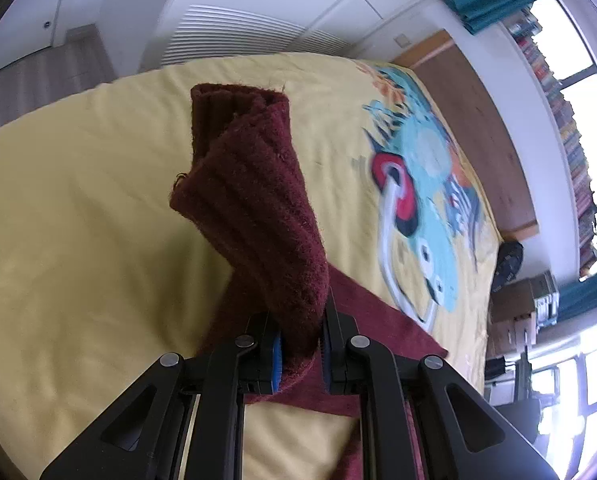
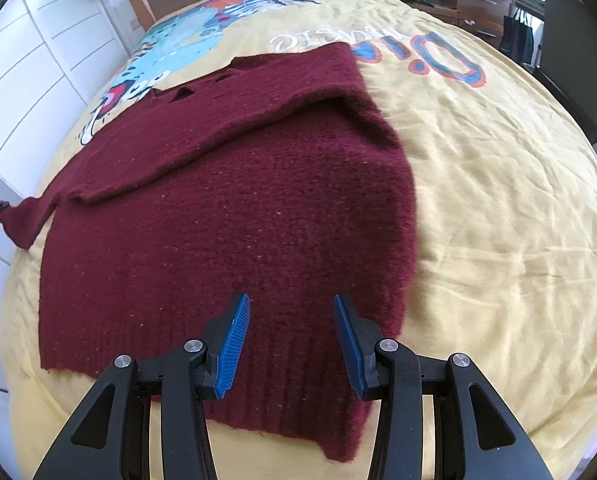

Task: Fold small clothes
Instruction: 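Lift the cuff with the left gripper and carry it across the sweater body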

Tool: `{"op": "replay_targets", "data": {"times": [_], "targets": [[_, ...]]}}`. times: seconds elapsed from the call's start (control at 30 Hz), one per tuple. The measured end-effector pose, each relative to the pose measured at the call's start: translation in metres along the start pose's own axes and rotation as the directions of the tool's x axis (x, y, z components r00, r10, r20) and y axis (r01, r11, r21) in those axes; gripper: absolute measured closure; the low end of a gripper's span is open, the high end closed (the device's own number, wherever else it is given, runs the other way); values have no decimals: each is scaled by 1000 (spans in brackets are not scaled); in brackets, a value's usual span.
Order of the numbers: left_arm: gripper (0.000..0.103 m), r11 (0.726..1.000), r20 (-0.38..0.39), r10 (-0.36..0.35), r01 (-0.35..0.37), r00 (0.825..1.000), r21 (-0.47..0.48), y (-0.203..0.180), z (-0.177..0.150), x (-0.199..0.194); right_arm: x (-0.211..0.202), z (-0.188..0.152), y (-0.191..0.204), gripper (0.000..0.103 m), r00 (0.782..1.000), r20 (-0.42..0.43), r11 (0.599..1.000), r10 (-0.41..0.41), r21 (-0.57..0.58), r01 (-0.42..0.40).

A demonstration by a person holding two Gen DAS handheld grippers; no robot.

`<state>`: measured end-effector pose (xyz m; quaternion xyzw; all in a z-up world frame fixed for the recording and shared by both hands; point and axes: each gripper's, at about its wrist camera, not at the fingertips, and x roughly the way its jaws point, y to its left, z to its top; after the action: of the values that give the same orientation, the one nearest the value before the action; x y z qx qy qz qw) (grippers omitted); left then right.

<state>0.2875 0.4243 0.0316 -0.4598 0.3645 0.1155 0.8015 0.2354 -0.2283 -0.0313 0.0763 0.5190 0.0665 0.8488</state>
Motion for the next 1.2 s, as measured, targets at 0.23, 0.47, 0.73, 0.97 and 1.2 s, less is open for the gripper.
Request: {"op": "replay_targets", "data": {"times": [0.23,0.47,0.73,0.97,1.2], "targets": [[91,997,-51,-66,69,996,47,-67,-27,25,-5,-10,-23,58,1000,5,999,26,34,-26],[91,986,-121,-99,114,988,119,-138,-60,54,-11,-14,-46,58,1000,14,998,27,60,-28],[91,960,-217,-128,176,968,219,-223,-114,93,-17,-19,-68,58,999,25,995,28,92,-30],[91,923,-319,-134,235,938,304,-290,-182,129,-20,-24,-87,58,999,27,994,17,111,-20],[91,865,-401,-47,238,915,441,-330,-259,161,-17,-28,-102,58,1000,18,990,7,139,-9]]}}
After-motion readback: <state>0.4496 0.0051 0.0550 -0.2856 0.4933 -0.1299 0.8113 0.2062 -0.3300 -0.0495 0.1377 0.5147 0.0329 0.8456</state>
